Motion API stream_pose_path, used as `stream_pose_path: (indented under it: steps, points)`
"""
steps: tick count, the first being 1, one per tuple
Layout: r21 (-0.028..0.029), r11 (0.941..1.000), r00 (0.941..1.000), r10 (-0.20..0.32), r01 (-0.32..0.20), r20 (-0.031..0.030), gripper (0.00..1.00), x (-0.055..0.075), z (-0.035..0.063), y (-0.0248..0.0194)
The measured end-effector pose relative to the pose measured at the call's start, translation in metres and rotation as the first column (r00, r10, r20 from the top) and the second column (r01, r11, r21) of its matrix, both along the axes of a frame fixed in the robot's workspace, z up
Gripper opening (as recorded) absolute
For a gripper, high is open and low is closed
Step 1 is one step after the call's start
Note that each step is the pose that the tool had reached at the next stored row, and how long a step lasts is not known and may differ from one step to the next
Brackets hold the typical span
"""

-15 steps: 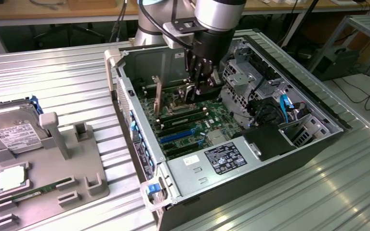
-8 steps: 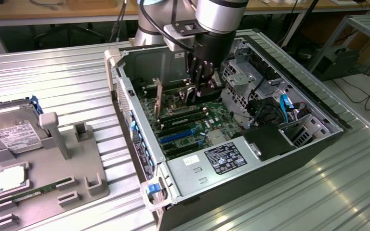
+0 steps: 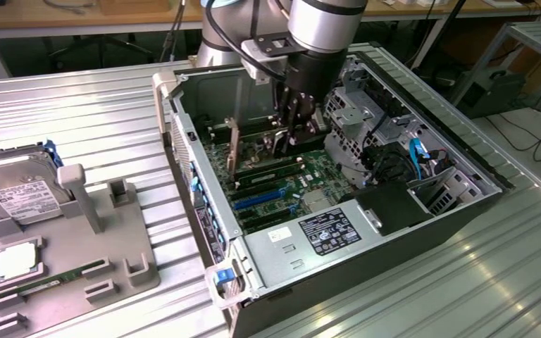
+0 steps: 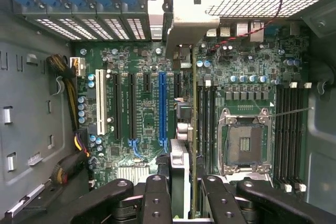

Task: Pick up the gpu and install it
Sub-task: 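Insert the gpu into the slot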

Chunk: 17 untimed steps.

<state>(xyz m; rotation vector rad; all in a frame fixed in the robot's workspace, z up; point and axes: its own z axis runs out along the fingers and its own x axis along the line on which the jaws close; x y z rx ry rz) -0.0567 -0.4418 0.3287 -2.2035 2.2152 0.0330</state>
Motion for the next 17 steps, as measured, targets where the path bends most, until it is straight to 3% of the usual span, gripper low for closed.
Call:
stream_pose_path:
  steps: [7,13,17]
  points:
    - [-0.0002,1.0,1.0,0.0,0.0,-0.0001,0.28,-0.0036,-0.0047,-0.0002]
    - [-0.0001,1.0,1.0,0.001,-0.001,-0.0001,0.28,-0.0037,-0.0057,-0.005]
    - [-0.0001,1.0,1.0,0.001,-0.001,0.0,0.28,-0.0057,-0.0078,-0.0054]
